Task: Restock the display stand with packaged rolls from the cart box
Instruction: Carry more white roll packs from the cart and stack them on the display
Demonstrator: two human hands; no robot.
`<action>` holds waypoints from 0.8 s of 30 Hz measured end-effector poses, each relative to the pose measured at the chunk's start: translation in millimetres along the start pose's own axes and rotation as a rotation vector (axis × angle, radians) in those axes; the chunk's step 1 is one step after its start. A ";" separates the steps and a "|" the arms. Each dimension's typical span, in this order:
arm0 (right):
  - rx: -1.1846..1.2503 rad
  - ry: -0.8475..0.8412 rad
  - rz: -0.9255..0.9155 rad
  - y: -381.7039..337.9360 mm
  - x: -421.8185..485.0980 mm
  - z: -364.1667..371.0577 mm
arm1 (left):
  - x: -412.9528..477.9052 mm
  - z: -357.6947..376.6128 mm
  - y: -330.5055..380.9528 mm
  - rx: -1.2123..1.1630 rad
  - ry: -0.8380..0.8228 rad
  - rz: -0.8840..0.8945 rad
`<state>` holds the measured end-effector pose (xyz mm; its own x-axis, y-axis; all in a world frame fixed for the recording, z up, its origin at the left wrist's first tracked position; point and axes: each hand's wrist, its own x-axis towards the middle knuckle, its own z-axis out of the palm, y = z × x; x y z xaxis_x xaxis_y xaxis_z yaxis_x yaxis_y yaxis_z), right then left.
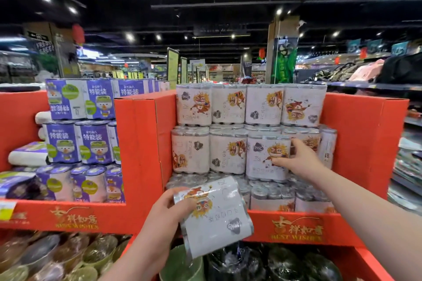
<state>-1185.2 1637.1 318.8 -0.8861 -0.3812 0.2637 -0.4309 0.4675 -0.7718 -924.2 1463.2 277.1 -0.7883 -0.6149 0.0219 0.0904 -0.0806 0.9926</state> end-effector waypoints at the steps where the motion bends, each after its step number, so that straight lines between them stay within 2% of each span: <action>1: -0.002 0.021 0.001 1.4 1.4 1.0 | 1.3 -1.1 -0.6 0.002 -0.002 -0.005; 24: -0.032 0.160 -0.007 -3.1 4.2 1.2 | 20.3 -0.4 1.4 -0.072 -0.032 0.019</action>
<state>-1187.4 1633.1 321.6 -0.8980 -0.2537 0.3594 -0.4398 0.4916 -0.7516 -939.8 1450.4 279.0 -0.8050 -0.5915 0.0457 0.1481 -0.1258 0.9809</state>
